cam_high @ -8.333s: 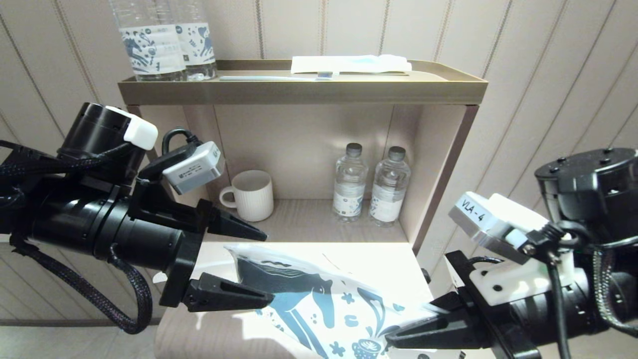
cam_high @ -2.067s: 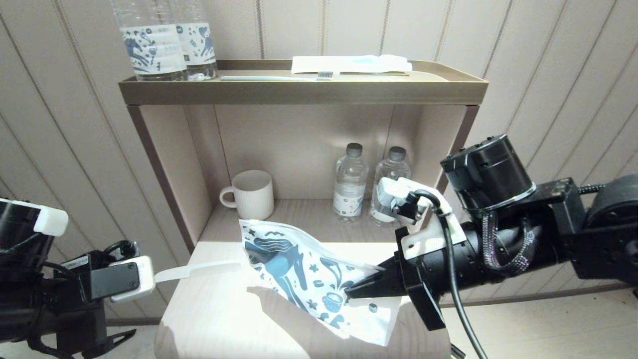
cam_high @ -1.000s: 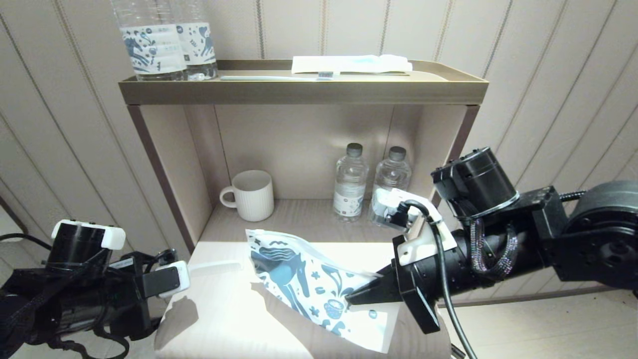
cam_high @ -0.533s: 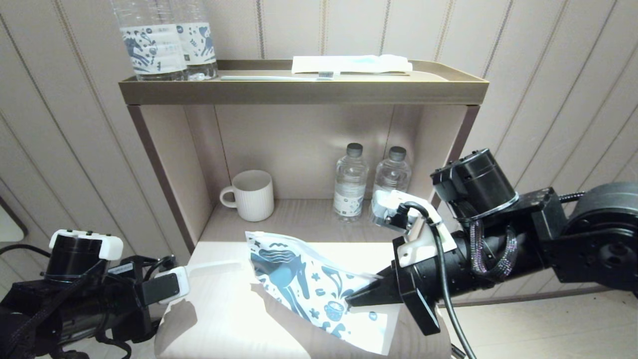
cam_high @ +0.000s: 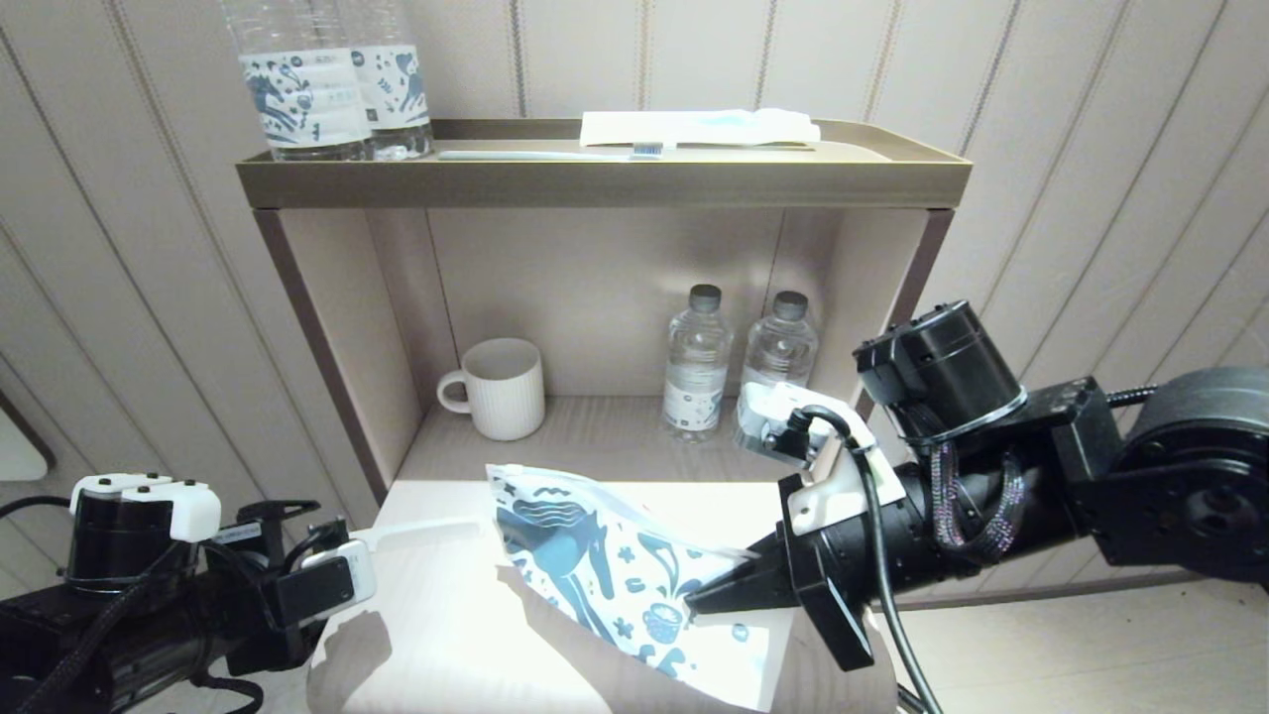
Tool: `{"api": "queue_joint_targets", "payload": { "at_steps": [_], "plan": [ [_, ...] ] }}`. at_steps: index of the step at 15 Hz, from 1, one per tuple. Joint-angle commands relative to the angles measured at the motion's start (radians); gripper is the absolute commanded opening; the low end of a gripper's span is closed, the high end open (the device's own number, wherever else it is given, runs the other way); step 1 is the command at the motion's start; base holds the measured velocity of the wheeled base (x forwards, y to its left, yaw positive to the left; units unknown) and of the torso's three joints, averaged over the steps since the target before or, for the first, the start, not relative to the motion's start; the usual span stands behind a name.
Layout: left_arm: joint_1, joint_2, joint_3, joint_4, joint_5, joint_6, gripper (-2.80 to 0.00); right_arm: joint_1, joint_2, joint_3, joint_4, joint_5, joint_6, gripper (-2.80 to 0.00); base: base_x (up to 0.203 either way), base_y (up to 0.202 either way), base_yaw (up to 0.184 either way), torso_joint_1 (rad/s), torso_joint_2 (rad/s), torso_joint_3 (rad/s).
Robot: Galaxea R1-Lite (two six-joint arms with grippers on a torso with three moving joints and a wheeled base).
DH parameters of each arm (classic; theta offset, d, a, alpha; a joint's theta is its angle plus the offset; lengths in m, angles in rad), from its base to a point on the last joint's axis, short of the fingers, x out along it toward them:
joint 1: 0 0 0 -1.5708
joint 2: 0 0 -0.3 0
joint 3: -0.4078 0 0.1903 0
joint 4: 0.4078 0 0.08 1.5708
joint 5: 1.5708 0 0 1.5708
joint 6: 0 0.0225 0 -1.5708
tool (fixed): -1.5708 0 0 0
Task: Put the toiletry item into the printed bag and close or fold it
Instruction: Pick up the comb
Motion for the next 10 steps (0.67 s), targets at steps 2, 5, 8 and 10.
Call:
{"api": "queue_joint_targets", "payload": {
  "at_steps": [2, 5, 8, 10],
  "plan": [
    [-0.003, 0.080, 0.055, -0.128, 0.024, 0.033, 0.00, -0.002, 0.000, 0.000, 0.001, 0.014, 0.000, -2.80, 0.000, 0.000, 0.000, 0.000, 0.00, 0.000],
    [-0.002, 0.087, 0.059, -0.165, 0.026, 0.039, 0.00, -0.002, 0.002, 0.000, 0.001, 0.012, -0.002, -2.80, 0.000, 0.000, 0.000, 0.000, 0.00, 0.000],
    [-0.002, 0.101, 0.051, -0.167, 0.027, 0.042, 0.00, -0.002, 0.002, 0.002, 0.001, 0.012, -0.002, -2.80, 0.000, 0.000, 0.000, 0.000, 0.00, 0.000],
    [-0.002, 0.108, 0.047, -0.185, 0.027, 0.044, -2.80, -0.002, 0.002, 0.000, 0.001, 0.012, 0.000, -2.80, 0.000, 0.000, 0.000, 0.000, 0.00, 0.000]
  ]
}}
